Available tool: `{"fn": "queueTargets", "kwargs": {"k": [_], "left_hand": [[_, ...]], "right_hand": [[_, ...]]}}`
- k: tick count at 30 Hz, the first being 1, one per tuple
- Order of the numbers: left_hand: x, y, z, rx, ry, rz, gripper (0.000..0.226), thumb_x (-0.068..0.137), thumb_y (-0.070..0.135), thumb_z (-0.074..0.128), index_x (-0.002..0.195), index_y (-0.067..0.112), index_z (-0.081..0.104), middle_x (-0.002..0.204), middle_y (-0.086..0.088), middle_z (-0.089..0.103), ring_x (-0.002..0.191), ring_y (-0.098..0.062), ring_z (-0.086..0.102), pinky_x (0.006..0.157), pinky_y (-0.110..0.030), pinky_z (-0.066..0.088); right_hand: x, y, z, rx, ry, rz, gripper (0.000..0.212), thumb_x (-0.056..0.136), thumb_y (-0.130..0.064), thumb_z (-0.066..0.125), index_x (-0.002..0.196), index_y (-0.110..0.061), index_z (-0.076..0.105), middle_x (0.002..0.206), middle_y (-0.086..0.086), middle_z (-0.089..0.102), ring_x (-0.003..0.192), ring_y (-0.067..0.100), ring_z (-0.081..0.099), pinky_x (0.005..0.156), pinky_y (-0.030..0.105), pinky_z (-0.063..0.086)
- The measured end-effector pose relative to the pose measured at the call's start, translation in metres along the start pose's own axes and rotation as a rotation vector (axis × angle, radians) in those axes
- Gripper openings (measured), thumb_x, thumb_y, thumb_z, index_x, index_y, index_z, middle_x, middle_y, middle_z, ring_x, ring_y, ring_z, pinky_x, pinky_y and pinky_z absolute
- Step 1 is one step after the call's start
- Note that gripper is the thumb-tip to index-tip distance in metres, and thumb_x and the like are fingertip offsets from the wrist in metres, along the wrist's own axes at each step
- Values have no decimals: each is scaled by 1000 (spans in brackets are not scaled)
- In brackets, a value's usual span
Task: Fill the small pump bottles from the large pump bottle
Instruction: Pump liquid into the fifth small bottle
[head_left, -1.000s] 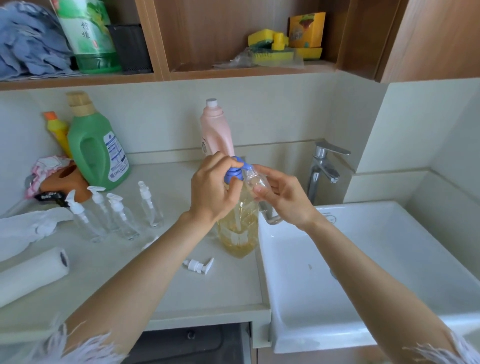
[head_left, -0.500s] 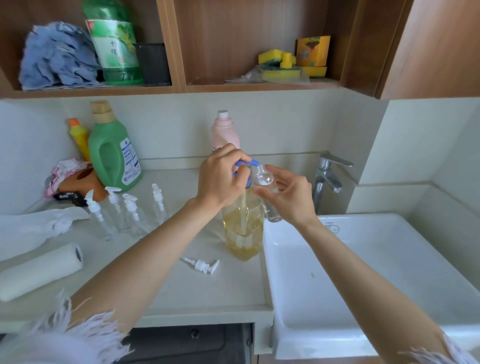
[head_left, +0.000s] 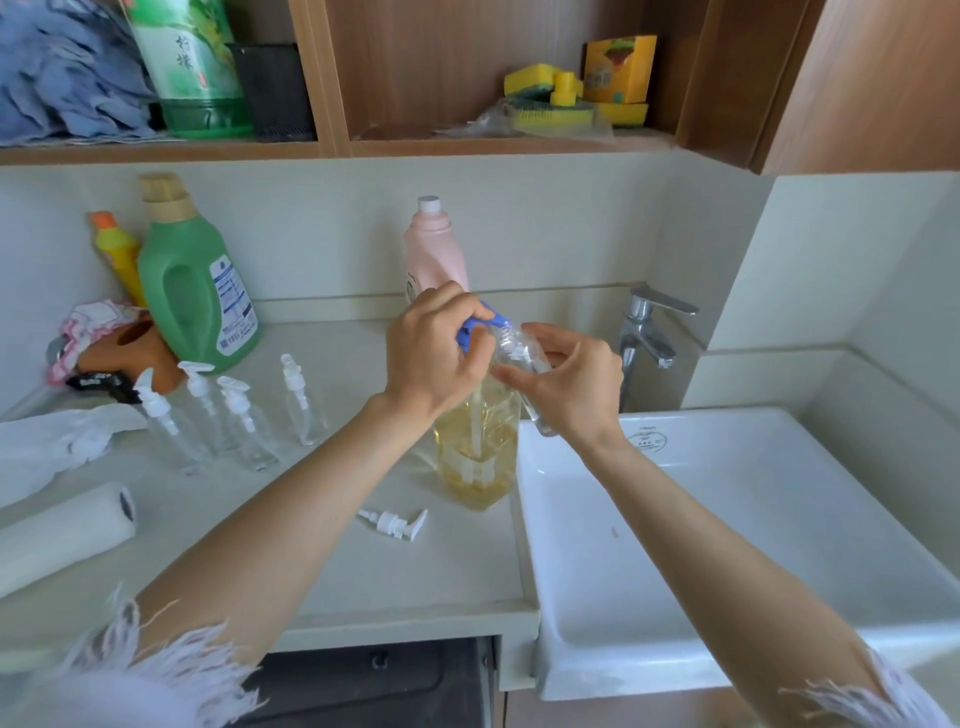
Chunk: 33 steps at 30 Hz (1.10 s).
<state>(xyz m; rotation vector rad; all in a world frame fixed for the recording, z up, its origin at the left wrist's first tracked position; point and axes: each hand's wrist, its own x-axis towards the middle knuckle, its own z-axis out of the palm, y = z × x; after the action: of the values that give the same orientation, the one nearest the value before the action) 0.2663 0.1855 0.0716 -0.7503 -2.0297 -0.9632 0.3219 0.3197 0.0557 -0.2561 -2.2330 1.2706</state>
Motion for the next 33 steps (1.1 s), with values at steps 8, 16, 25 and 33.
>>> {"fn": "queueTargets", "kwargs": {"k": [8,16,25,33], "left_hand": [[-6,4,-5,16,-39,-12,32,74,28,43,78,15,73,78,3,67,71,-18,60,61,-25,43],[9,3,-14,-58,-28,-2,34,77,30,43,74,16,74,75,5,66,58,-7,48,54,-23,38],[-1,-5,-3,-87,39,11,27,74,23,47,76,13,72,75,3,66,65,-14,58,56,-27,46],[-10,-8,-3,-51,-5,42,30,74,24,48,81,10,73,80,0,69,72,-22,64,62,-33,52]], "right_hand": [[-4,0,-3,-36,-19,17,51,61,-40,88,108,-30,72,97,-11,74,92,6,68,92,33,51],[-3,-4,-2,13,-32,0,52,60,-37,89,108,-29,72,98,-11,74,88,6,68,90,34,53],[0,1,0,18,-63,22,51,59,-39,89,106,-29,73,91,-12,74,84,3,69,88,32,54],[-3,9,1,13,-79,15,52,58,-40,90,107,-29,73,93,-10,74,88,2,68,90,33,54]]}}
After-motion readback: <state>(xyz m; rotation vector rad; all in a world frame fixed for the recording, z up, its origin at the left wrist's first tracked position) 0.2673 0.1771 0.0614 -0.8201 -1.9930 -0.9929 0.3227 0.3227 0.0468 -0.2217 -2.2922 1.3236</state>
